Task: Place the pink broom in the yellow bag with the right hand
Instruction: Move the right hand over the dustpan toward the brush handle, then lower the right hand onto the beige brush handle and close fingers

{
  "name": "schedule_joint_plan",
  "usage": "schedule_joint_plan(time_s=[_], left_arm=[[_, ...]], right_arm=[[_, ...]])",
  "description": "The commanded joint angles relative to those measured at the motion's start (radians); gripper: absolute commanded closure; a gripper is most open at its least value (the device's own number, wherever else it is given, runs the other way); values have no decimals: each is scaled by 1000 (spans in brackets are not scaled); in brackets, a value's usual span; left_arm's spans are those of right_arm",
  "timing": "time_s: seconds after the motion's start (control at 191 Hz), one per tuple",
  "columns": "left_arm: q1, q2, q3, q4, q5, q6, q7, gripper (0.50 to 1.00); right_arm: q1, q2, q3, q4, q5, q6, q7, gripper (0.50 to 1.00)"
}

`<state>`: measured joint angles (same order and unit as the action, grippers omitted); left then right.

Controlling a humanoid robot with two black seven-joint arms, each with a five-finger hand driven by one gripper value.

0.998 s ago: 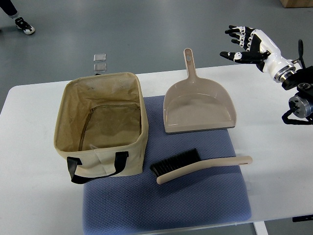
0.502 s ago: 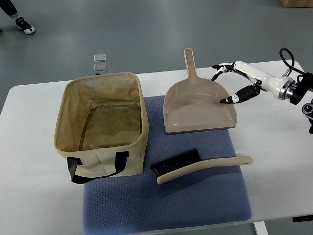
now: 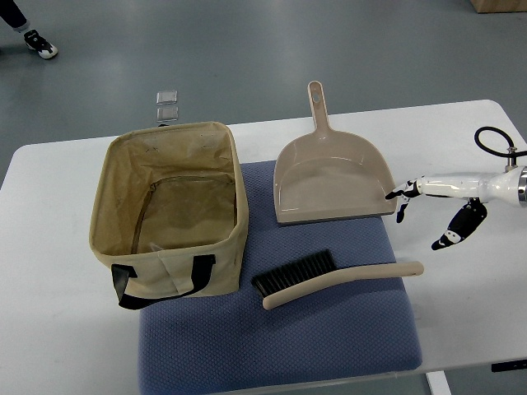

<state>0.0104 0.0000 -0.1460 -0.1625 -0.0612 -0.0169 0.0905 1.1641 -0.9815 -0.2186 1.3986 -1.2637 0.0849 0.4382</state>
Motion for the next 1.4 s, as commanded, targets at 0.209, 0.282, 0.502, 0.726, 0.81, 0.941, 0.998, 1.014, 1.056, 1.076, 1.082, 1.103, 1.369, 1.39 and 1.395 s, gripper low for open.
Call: schedule_joint_plan(time_s=[0.209,0.282,0.502,0.726,0.81,0.941,0.998,1.014,1.056,1.076,1.082,1.103,1.369,1.39,1.395], left_arm=[[0,0,-1,0,0,0,0,500],[0,0,-1,0,0,0,0,500],[0,0,0,0,0,0,0,500],[0,0,0,0,0,0,0,500],[0,0,0,0,0,0,0,500],[0,0,-1,0,0,0,0,500],[0,0,-1,0,0,0,0,500],[0,0,-1,0,0,0,0,500],[0,0,0,0,0,0,0,500],[0,0,-1,0,0,0,0,500],[0,0,-1,0,0,0,0,500],[0,0,-1,0,0,0,0,500],[0,0,0,0,0,0,0,500],[0,0,-1,0,0,0,0,500],[0,0,-1,0,0,0,0,500]], right_arm=[[2,63,-2,42,-6,-13,-36,570],[-4,76,-1,40,-3,-39,-58,570],[-32,116,-2,43,-5,-44,-55,570],[-61,167,1,42,-6,-45,-52,570],[-75,168,2,39,-6,-53,-53,570],[-93,168,16,37,-8,-54,-55,570],[-103,168,18,36,-10,-54,-58,570],[-106,168,18,36,-10,-56,-58,570],[-112,170,21,34,-10,-59,-59,570],[-116,170,24,34,-11,-63,-59,570],[-116,170,24,34,-11,-63,-59,570],[-121,172,25,33,-11,-70,-61,570],[-155,179,53,27,-19,-111,-59,570],[-155,179,53,27,-23,-114,-59,570],[-155,179,53,27,-26,-116,-59,570]])
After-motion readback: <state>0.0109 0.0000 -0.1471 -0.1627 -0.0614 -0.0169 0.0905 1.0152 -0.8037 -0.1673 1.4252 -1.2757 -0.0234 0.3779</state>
